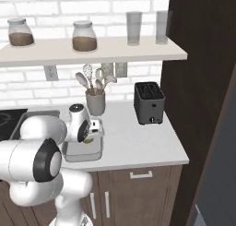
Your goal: Place one lemon wedge and one chicken drumstick in each tupperware on the nearby counter, to pack two identical lunches.
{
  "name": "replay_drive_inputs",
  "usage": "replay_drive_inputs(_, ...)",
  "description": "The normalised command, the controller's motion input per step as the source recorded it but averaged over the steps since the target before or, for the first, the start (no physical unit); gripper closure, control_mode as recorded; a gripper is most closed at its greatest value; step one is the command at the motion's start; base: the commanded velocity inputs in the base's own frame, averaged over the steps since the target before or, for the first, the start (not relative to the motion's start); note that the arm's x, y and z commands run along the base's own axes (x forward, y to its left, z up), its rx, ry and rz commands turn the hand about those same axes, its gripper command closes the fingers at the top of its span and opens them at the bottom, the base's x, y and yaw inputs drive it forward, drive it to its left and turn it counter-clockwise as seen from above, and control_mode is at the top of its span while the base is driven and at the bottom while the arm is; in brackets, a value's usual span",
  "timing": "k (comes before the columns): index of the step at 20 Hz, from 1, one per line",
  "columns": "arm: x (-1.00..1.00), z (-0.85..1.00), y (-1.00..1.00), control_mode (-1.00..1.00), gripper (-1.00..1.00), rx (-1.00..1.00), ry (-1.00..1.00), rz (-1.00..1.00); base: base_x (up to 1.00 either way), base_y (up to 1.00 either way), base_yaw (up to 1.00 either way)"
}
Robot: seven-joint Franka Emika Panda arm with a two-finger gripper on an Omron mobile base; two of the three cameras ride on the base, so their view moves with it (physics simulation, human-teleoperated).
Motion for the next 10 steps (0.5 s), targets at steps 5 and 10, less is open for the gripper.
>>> replay_drive_inputs(5,0.26,-0.01,0.0,-1.0,-1.0,0.0,-0.05,0.0,0.0,0.0,0.0)
replay_drive_inputs(10,-0.04,0.11,0.0,-1.0,-1.0,0.0,-0.1,0.0,0.0,0.0,0.0)
